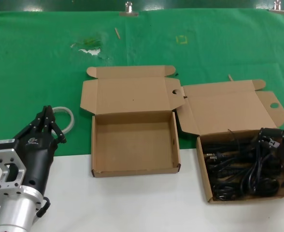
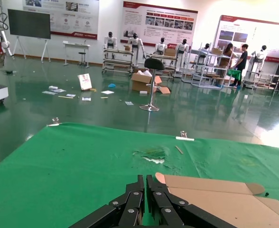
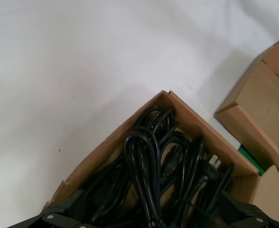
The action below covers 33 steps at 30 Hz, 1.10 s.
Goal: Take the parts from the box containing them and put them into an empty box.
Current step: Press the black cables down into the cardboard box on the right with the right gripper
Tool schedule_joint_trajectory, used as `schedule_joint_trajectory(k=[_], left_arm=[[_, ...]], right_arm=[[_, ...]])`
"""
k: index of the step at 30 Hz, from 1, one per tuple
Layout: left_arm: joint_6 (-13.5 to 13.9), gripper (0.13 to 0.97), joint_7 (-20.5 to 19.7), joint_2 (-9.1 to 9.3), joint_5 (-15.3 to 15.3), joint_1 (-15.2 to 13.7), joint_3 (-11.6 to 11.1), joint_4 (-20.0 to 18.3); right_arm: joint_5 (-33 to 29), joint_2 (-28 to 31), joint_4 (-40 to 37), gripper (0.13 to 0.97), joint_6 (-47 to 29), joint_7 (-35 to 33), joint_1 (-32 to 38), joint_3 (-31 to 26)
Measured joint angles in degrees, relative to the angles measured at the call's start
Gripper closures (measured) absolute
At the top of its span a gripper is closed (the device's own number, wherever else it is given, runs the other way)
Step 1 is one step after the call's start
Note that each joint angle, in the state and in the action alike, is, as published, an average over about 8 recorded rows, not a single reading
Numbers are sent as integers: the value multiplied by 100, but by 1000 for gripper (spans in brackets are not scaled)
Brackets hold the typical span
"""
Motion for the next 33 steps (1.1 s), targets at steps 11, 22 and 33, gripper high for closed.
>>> schedule_joint_trajectory(k=[11, 22, 33], left_arm=[[0, 941, 0, 0, 1, 0, 0, 0], [0, 941, 0, 0, 0, 0, 0, 0], [0, 941, 0, 0, 0, 0, 0, 0]], right_arm=[[29, -92, -31, 130, 146, -153, -190, 167], [14, -159, -44, 172, 314, -103, -233, 253], [-40, -175, -44, 292, 405, -31, -205, 271]])
